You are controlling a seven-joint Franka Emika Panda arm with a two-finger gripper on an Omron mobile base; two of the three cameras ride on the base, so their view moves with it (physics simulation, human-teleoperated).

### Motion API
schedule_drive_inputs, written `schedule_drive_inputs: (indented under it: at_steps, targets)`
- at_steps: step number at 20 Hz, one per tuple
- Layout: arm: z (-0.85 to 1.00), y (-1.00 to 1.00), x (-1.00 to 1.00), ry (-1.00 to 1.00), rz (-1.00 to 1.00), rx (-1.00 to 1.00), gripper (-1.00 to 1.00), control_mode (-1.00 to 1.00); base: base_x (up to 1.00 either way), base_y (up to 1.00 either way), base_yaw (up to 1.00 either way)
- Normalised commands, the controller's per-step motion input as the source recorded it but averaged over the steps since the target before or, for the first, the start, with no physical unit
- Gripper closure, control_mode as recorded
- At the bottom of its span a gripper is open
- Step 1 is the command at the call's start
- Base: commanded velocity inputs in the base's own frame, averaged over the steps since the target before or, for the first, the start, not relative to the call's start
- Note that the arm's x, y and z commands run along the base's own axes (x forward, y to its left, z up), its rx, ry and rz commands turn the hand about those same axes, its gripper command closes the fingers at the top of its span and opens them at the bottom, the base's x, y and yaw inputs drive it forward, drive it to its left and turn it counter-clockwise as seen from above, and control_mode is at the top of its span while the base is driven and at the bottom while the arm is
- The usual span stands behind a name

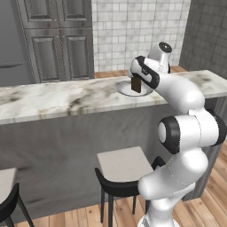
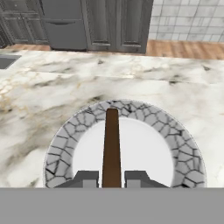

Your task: Start the toaster. Once the lever pops up, take the bread to the plate on the dining counter.

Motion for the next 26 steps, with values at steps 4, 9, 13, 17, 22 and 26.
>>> schedule_drive_inputs:
  at_steps: [4,9,13,17,22,26]
  targets:
    - [-0.07,0.00,0.17,0.04,0.01,0.00,1.00,-1.00,0.00,0.00,0.00]
    - [-0.04,0.00,0.00,0.00,0.00,0.00,1.00,-1.00,0.00,0.00,0.00]
    - [-0.08,0.00,-0.02,-0.04,0.00,0.00,1.00,-1.00,0.00,0.00,0.00]
    - [-0.11,0.00,-0.06,-0.07,0.00,0.00,1.00,-1.00,0.00,0.00,0.00]
    - [-0.12,0.00,-0.06,-0.03,0.00,0.00,1.00,-1.00,0.00,0.00,0.00]
    - [-0.04,0.00,-0.01,0.00,0.00,0.00,-1.00,-1.00,0.00,0.00,0.00]
